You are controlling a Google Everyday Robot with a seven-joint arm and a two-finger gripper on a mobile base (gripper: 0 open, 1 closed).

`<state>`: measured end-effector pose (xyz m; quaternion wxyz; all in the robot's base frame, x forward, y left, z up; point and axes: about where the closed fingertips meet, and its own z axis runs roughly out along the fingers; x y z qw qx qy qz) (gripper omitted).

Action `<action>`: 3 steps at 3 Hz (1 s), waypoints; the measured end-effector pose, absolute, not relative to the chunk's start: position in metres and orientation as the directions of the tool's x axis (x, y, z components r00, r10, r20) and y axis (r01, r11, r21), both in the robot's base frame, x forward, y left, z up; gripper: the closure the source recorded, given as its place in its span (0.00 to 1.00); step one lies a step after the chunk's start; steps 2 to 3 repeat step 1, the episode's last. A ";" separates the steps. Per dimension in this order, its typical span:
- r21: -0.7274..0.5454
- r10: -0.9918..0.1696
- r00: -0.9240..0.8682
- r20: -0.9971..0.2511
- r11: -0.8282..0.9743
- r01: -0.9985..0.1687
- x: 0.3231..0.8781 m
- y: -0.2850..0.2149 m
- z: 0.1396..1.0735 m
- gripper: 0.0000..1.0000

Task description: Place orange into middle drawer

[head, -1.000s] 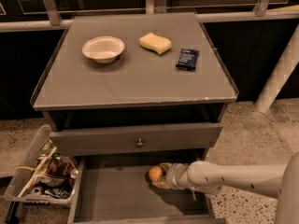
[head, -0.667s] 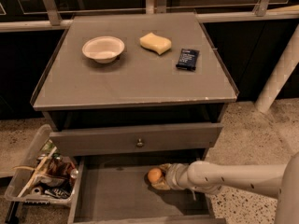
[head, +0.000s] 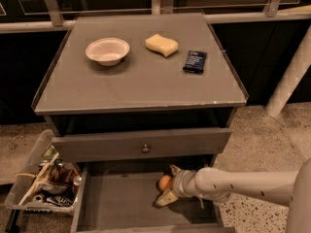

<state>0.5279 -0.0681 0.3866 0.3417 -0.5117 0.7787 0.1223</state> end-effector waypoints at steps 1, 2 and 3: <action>-0.159 -0.713 -0.243 -0.657 0.446 -0.881 0.528 -0.068 0.387 0.00; -0.159 -0.713 -0.243 -0.657 0.446 -0.881 0.528 -0.068 0.387 0.00; -0.159 -0.713 -0.243 -0.657 0.446 -0.881 0.528 -0.068 0.387 0.00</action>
Offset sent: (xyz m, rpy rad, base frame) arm 0.0000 0.0000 0.0000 0.0000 0.0000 0.0000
